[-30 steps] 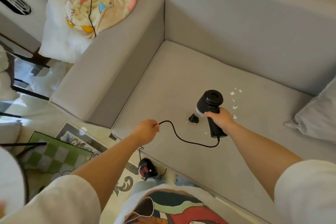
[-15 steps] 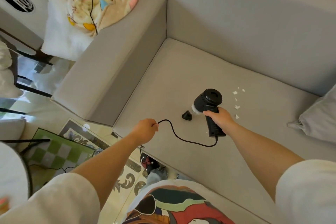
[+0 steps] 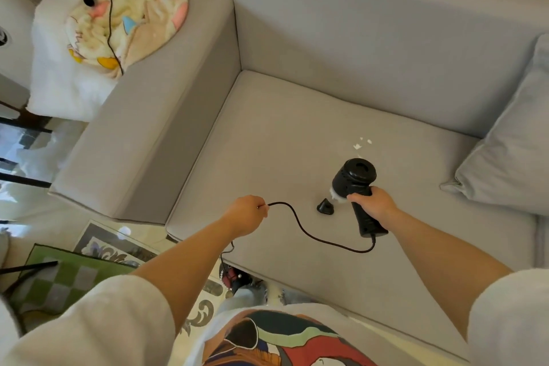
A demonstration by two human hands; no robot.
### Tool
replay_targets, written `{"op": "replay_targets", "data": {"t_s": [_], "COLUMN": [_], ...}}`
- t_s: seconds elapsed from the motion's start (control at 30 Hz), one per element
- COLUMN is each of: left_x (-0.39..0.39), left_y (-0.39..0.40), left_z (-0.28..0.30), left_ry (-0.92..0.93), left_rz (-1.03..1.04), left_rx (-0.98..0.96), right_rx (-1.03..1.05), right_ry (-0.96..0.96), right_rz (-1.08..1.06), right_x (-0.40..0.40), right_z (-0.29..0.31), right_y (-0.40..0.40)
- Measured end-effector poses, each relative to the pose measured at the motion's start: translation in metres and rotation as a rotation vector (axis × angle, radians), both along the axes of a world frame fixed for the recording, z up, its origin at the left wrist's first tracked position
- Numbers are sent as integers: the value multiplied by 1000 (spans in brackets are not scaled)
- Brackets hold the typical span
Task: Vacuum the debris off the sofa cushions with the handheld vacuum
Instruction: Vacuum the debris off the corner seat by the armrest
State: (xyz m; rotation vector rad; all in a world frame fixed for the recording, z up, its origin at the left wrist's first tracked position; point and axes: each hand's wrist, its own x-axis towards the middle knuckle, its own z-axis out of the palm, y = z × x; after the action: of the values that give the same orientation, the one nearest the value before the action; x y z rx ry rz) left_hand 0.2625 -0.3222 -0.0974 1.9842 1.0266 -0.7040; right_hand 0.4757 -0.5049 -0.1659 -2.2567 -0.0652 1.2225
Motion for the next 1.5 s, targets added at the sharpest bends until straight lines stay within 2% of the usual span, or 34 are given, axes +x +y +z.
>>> {"op": "replay_targets", "data": {"t_s": [0.23,0.53,0.8,0.97,1.5], "left_x": [22,22,44,54,67], "left_y": [-15,-14,-21,-24,-18], "left_z": [6,9,10,8,5], "left_ry": [-24,-1,-37,-37,-19], "left_rz": [-60,-63,-35,-44,-40], "left_rx": [-14,-4,-42,5,30], "right_rx": [30,46,83,92,91], "right_ry": [2,-18,-140,-125,-67], "right_rz": [-128,-163,-543,-726,-684], "right_x": [-2,2,27,51,58], "right_z": [-1,5,10,15,1], "right_y": [-33,-35,-52,-56,-35]}}
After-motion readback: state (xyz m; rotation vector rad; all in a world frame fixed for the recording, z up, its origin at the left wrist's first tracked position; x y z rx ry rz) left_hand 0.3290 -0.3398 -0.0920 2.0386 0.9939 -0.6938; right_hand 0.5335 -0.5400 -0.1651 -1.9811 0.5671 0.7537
